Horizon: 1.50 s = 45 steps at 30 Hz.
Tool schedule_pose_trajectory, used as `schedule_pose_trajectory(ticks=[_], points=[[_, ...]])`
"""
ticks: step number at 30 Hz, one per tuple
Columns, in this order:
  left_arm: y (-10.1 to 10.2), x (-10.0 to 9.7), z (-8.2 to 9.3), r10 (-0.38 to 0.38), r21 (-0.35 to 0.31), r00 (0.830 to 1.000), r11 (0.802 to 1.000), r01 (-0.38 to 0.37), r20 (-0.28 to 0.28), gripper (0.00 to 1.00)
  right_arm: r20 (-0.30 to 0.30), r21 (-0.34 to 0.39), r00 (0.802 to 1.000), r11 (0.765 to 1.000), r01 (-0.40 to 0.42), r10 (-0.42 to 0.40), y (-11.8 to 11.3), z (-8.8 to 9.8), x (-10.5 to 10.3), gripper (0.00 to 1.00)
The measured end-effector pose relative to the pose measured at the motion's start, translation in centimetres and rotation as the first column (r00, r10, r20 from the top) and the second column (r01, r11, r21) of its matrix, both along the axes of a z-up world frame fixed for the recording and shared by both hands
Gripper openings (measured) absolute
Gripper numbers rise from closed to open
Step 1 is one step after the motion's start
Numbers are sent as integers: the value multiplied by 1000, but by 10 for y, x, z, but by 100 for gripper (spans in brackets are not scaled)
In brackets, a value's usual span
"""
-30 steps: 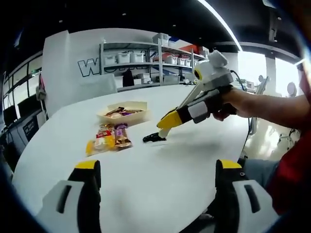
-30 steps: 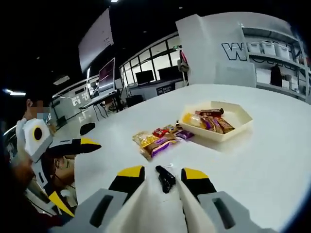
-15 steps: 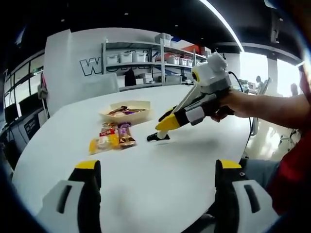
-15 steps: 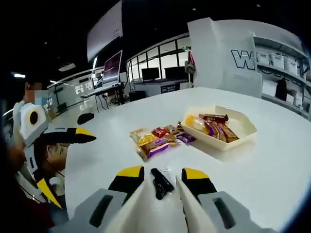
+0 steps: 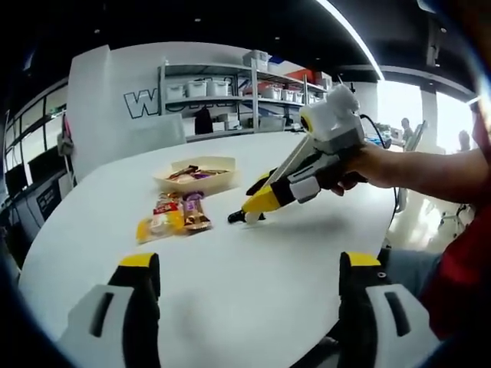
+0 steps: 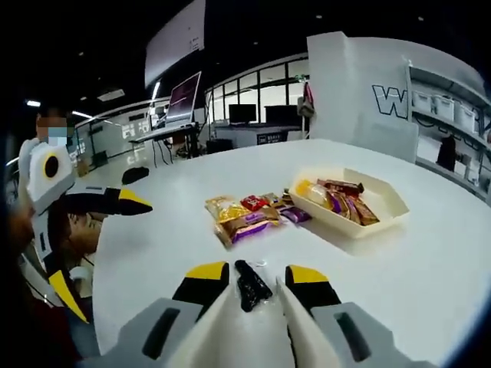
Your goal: Place the target food into the container with the food tongs after gripping and lifting it, then release it inside without dropping or visibly crushing the food.
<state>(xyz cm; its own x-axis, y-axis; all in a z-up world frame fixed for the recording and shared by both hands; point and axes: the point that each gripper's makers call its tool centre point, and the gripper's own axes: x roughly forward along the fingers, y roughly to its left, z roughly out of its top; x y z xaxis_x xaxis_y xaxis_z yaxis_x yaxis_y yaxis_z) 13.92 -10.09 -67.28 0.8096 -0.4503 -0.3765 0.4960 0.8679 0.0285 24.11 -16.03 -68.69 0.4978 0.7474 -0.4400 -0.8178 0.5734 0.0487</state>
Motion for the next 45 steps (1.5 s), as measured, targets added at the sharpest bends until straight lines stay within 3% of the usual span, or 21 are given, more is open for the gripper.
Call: schedule_pose_trajectory(ticks=[7, 9, 13, 16, 22, 34, 36, 37, 38, 41, 42, 45], points=[[-3, 0, -2, -8, 1, 1000, 1000, 8, -4, 94, 19, -6, 1000, 1000, -7, 7, 0, 0, -1, 20], [-4, 1, -1, -9, 1, 1000, 1000, 9, -2, 93, -17, 20, 1000, 1000, 24, -23, -1, 1, 1, 19], [-3, 1, 0, -7, 2, 1000, 1000, 7, -1, 93, -28, 26, 999, 999, 40, -40, -2, 1, 2, 19], [0, -1, 2, -7, 11, 1000, 1000, 7, 4, 93, -88, 76, 993, 994, 79, -72, -6, 3, 4, 19], [2, -2, 2, -1, 15, 1000, 1000, 1, 8, 93, -76, 107, 993, 990, 93, -85, -12, 15, 5, 19], [-2, -2, 4, -10, 13, 1000, 1000, 9, 12, 92, -87, 75, 994, 994, 74, -68, -12, 7, 1, 23], [-1, -2, 5, -5, 8, 1000, 1000, 5, 13, 92, -71, 66, 996, 996, 53, -49, -9, 7, 0, 24], [0, -2, 4, -4, 9, 1000, 1000, 4, 12, 92, -10, 37, 1000, 999, 10, -9, -5, 8, 1, 24], [1, -2, 4, -4, 13, 1000, 1000, 4, 12, 92, 7, 25, 1000, 1000, 5, -5, -5, 7, 2, 24], [3, -3, 3, 0, 12, 1000, 1000, 0, 9, 92, -1, -39, 1000, 999, -5, 5, -5, -4, 3, 25], [3, -3, 3, 1, 12, 1000, 1000, -1, 9, 92, 17, -14, 1000, 1000, -14, 15, -2, 1, 4, 24], [4, -3, 3, 4, 11, 1000, 1000, -4, 8, 92, -50, -13, 999, 1000, -5, 4, -2, 0, 1, 22]])
